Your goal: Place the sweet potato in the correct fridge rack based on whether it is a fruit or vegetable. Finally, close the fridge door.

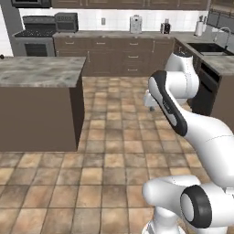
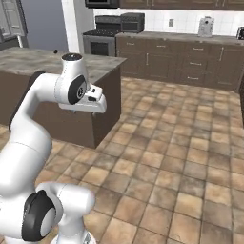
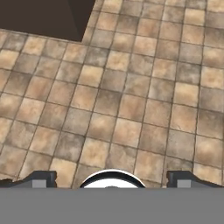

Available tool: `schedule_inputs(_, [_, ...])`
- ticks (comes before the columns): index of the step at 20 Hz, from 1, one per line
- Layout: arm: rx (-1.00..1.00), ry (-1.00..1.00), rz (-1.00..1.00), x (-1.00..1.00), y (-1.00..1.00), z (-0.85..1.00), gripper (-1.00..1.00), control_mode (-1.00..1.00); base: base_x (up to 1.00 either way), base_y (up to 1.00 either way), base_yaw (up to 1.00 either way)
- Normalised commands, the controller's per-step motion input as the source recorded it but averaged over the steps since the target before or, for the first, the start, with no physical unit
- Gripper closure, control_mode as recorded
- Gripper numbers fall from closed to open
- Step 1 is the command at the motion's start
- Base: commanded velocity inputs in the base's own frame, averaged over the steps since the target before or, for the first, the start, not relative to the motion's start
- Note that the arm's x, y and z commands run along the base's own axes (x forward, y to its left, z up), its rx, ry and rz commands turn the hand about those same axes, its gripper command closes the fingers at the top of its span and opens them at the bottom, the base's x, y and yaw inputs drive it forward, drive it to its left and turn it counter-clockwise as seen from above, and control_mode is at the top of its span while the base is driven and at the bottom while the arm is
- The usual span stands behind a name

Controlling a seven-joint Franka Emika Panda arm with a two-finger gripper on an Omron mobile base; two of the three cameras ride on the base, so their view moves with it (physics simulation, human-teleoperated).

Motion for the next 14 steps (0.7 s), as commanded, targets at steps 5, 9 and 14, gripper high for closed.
schedule_inputs(5, [0.0, 0.0, 0.0, 0.0, 0.0, 0.0, -1.0, 1.0, 1.0, -0.42, 0.14])
schedule_inputs(9, [0.0, 0.0, 0.0, 0.0, 0.0, 0.0, -1.0, 1.0, 1.0, -0.51, 0.14])
schedule_inputs(14, [0.0, 0.0, 0.0, 0.0, 0.0, 0.0, -1.0, 1.0, 1.0, -0.4, 0.11])
